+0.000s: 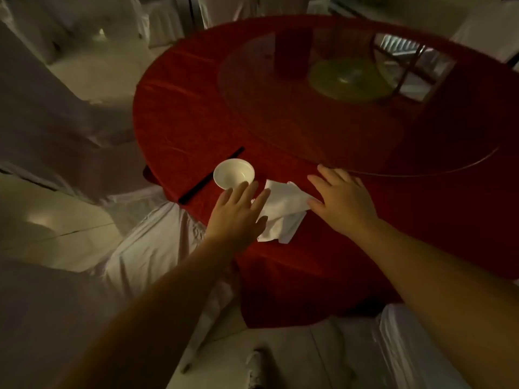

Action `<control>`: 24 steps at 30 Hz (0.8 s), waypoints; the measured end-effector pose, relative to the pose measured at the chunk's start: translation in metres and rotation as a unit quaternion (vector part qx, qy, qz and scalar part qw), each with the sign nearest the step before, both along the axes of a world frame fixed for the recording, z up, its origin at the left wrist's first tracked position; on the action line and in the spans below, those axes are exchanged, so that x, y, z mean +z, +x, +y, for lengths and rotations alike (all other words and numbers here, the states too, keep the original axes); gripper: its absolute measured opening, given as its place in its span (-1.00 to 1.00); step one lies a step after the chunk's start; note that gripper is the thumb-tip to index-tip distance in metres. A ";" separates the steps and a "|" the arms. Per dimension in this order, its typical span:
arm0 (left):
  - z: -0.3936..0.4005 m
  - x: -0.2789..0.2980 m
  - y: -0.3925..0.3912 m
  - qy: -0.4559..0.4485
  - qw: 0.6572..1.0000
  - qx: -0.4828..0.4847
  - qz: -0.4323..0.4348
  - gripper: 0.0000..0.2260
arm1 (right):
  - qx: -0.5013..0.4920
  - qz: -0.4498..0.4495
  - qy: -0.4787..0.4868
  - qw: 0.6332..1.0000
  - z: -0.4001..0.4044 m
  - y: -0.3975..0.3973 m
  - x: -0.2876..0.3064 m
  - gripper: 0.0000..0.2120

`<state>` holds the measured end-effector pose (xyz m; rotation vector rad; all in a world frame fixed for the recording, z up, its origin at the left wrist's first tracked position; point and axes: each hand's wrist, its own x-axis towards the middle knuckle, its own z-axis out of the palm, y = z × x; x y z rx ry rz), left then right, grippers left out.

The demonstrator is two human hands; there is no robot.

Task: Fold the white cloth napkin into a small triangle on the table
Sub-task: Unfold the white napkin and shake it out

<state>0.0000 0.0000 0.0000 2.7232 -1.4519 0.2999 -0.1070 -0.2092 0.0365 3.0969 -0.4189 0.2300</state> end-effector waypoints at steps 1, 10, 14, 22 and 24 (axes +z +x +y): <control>-0.001 -0.006 -0.001 0.003 1.000 0.011 0.018 -0.45 | -0.003 0.005 0.005 1.000 -0.001 0.003 -0.007 -0.52; -0.013 -0.052 -0.008 -0.035 0.974 0.135 0.180 -0.64 | -0.013 0.068 0.031 0.997 -0.009 0.023 -0.063 -0.66; -0.017 -0.057 -0.008 -0.102 0.947 0.188 0.239 -0.75 | -0.030 0.070 0.018 0.997 -0.016 0.030 -0.072 -0.75; -0.022 -0.053 -0.004 -0.127 0.923 0.236 0.275 -0.77 | -0.023 0.003 0.039 0.999 -0.027 0.035 -0.059 -0.82; -0.025 -0.049 -0.003 -0.130 0.915 0.245 0.293 -0.83 | -0.023 -0.021 0.048 0.998 -0.032 0.034 -0.046 -0.82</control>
